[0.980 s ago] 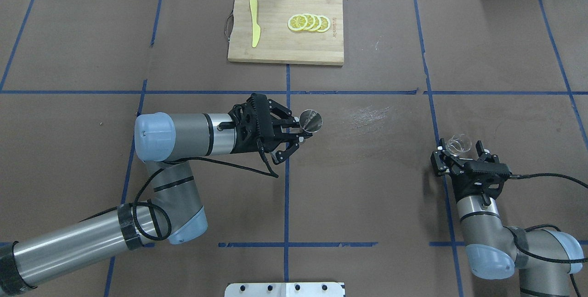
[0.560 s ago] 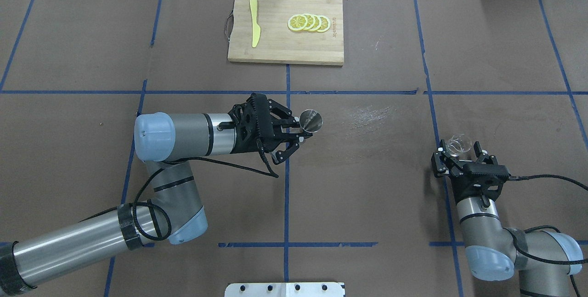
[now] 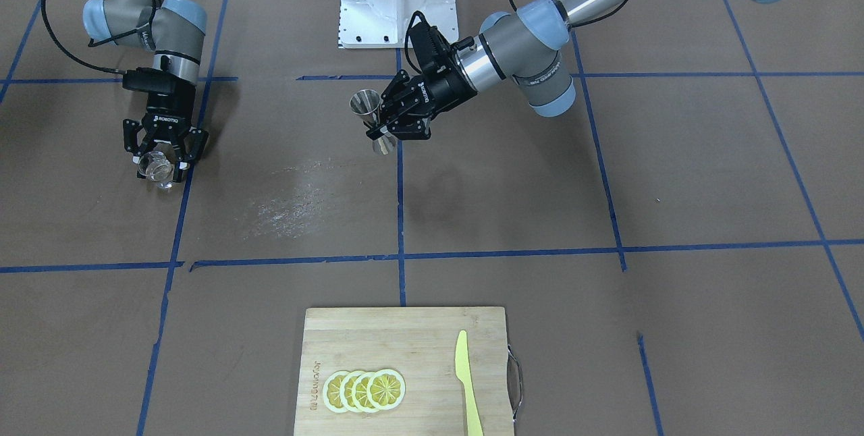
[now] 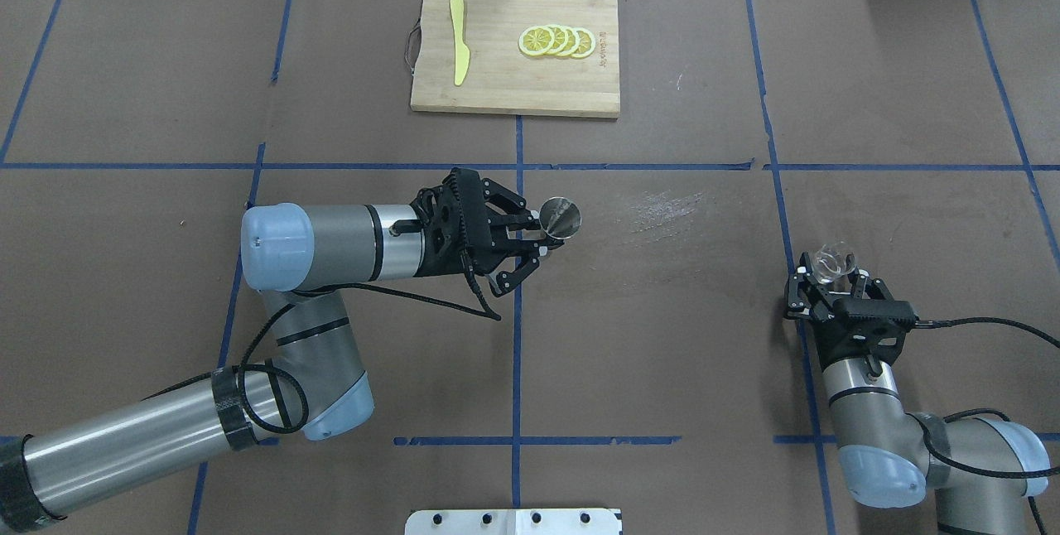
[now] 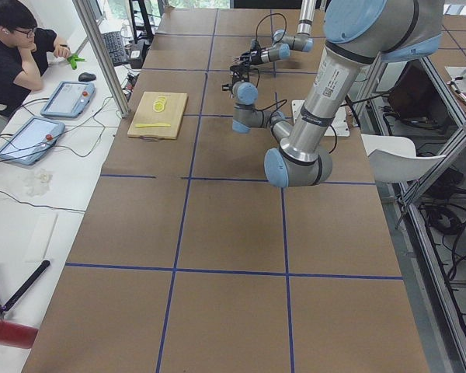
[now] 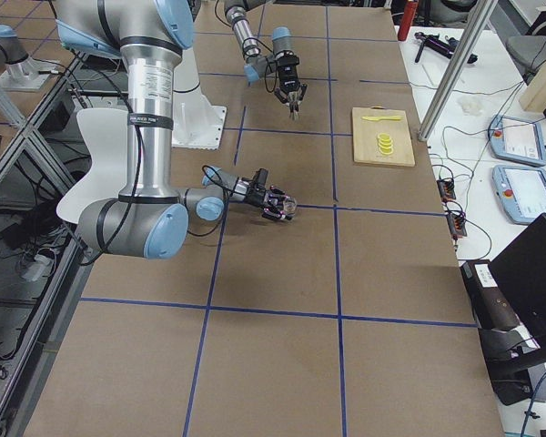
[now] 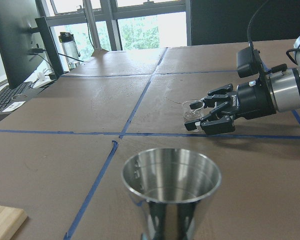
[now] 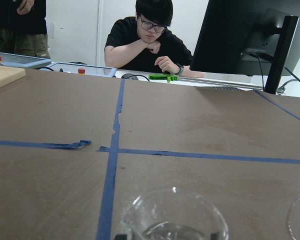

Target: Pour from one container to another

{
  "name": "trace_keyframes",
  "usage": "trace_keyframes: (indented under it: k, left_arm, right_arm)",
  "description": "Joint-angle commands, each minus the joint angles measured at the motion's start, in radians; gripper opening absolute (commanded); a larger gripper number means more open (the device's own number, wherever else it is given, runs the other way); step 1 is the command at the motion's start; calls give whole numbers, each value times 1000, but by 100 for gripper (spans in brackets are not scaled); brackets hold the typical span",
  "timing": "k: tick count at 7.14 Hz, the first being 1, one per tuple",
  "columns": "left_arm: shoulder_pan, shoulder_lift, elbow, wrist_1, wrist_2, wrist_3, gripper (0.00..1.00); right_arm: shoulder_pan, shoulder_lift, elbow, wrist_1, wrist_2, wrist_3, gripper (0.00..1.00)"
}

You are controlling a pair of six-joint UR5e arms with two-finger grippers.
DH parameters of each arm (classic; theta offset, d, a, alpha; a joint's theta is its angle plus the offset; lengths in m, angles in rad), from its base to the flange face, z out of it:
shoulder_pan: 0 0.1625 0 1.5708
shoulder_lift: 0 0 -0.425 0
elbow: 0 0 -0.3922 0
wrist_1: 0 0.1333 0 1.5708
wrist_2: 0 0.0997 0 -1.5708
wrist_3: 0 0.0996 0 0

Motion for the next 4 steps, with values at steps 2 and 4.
trace_keyframes:
  k: [2, 4]
  left_arm:
    - [0, 1, 0, -2, 0, 0, 0]
    - [0, 1, 0, -6, 0, 0, 0]
  right_arm:
    - [-1, 0, -1, 2, -12, 0, 43]
    - [-1, 0, 1, 2, -10, -9, 0]
